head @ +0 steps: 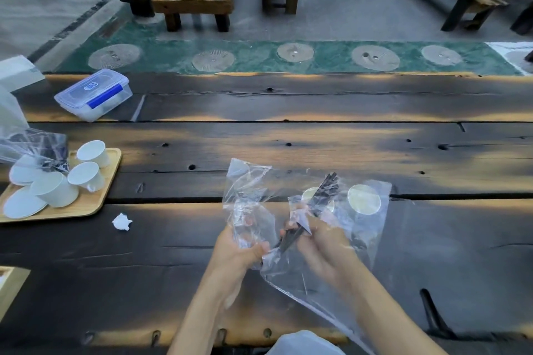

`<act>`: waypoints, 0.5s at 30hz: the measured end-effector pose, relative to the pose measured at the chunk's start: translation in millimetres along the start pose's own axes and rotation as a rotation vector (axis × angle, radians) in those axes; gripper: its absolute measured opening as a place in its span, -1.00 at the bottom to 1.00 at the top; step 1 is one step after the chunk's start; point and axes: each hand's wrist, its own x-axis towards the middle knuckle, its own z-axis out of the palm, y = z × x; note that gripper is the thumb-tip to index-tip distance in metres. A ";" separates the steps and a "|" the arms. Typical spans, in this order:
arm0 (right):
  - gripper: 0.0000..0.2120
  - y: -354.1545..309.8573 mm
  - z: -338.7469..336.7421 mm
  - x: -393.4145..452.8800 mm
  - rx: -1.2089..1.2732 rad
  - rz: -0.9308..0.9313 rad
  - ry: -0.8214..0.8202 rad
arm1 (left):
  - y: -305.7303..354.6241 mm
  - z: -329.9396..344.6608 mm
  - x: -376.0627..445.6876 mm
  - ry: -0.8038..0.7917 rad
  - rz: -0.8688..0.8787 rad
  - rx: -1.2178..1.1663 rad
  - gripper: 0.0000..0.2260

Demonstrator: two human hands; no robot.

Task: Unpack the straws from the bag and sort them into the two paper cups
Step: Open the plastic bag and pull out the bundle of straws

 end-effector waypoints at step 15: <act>-0.87 0.9 19.4 5.6 0.087 -0.296 -0.243 | 0.3 -0.1 -1.4 -0.047 -0.068 0.028 -0.19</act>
